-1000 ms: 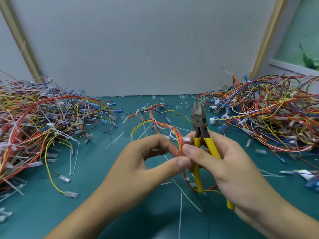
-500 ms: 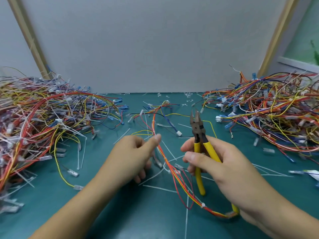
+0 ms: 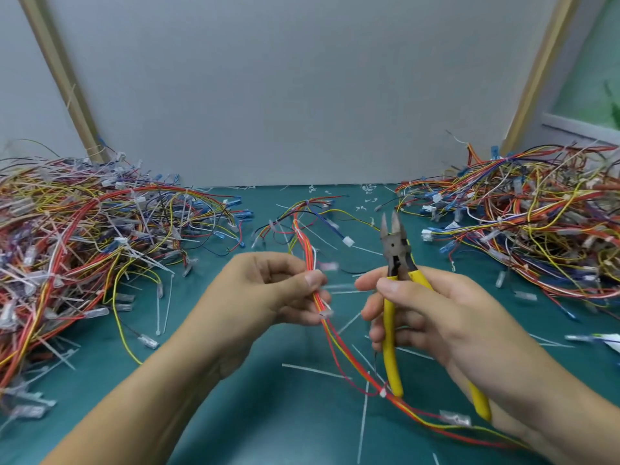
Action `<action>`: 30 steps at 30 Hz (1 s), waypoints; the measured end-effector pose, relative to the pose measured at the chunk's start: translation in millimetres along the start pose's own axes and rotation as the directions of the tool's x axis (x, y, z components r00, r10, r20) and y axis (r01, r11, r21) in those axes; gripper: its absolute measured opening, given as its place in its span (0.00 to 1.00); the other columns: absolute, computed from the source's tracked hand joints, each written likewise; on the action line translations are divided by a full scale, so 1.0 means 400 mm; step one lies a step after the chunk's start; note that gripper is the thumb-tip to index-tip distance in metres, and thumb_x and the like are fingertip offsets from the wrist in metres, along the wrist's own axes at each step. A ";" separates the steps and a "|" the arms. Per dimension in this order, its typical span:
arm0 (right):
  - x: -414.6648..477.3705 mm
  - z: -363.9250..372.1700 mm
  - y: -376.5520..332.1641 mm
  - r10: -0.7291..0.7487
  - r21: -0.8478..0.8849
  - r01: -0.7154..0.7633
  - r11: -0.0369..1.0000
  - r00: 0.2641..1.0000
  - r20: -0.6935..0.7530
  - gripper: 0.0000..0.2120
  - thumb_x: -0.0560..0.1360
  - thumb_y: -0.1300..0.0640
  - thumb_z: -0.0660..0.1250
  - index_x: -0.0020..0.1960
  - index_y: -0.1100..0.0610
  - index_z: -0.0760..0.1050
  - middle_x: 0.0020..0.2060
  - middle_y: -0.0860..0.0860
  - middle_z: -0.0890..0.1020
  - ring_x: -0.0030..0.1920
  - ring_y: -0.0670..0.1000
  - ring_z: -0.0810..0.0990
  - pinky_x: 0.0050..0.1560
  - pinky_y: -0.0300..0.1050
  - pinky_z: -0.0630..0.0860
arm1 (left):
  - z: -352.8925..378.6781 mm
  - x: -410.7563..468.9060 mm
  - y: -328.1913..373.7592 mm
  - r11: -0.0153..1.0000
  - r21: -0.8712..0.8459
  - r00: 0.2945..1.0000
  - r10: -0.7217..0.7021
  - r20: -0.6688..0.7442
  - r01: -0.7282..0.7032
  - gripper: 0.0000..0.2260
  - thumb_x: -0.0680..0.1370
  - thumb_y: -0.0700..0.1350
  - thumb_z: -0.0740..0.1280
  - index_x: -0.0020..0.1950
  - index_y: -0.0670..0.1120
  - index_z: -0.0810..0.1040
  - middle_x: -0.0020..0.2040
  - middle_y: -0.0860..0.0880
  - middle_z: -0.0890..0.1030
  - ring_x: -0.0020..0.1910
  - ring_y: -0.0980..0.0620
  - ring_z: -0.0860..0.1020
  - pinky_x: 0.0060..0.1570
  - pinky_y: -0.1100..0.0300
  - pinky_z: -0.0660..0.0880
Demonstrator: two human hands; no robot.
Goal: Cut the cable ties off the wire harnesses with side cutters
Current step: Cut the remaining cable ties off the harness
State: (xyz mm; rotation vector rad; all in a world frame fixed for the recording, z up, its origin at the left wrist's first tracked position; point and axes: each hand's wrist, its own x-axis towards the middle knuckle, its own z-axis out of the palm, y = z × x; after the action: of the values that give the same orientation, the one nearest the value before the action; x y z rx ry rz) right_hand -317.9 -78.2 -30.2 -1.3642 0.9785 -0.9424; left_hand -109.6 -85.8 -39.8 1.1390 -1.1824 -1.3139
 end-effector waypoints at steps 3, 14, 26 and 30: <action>-0.009 0.001 -0.012 0.005 -0.143 0.005 0.990 0.998 0.067 0.14 0.70 0.44 0.66 0.46 0.52 0.82 0.38 0.54 0.85 0.35 0.54 0.83 0.39 0.45 0.81 | 0.010 -0.011 0.009 0.994 -0.057 0.995 0.092 -0.049 -0.095 0.10 0.70 0.43 0.71 0.44 0.36 0.84 0.38 0.37 0.83 0.31 0.49 0.82 0.34 0.63 0.80; -0.043 0.013 -0.027 -0.152 -0.747 0.116 0.654 0.988 0.021 0.28 0.69 0.27 0.57 0.45 0.52 0.76 0.29 0.49 0.76 0.28 0.47 0.72 0.32 0.39 0.69 | 0.031 -0.034 0.030 0.957 0.019 0.950 0.290 -0.119 -0.290 0.09 0.73 0.45 0.69 0.48 0.43 0.87 0.32 0.43 0.79 0.33 0.48 0.81 0.35 0.61 0.80; -0.057 0.024 -0.045 -0.241 -0.818 0.130 0.560 0.970 -0.011 0.28 0.67 0.24 0.53 0.46 0.46 0.73 0.31 0.44 0.81 0.32 0.48 0.78 0.34 0.48 0.77 | 0.036 -0.050 0.045 0.944 0.047 0.933 0.331 -0.139 -0.328 0.09 0.72 0.44 0.70 0.47 0.44 0.87 0.31 0.44 0.82 0.28 0.49 0.81 0.30 0.61 0.78; -0.058 0.023 -0.045 -0.244 -0.808 0.136 0.573 0.970 -0.010 0.25 0.67 0.25 0.54 0.46 0.44 0.74 0.31 0.45 0.80 0.31 0.48 0.80 0.34 0.48 0.78 | 0.035 -0.047 0.047 0.952 -0.006 0.942 0.303 -0.143 -0.307 0.09 0.70 0.45 0.71 0.45 0.43 0.87 0.31 0.42 0.82 0.27 0.49 0.81 0.30 0.63 0.77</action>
State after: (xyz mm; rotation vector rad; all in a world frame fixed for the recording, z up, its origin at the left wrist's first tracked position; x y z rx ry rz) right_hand -316.3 -53.2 -12.1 -2.2431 1.4768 -0.7486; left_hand -120.9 -66.7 -19.5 0.9650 -1.1783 -0.9945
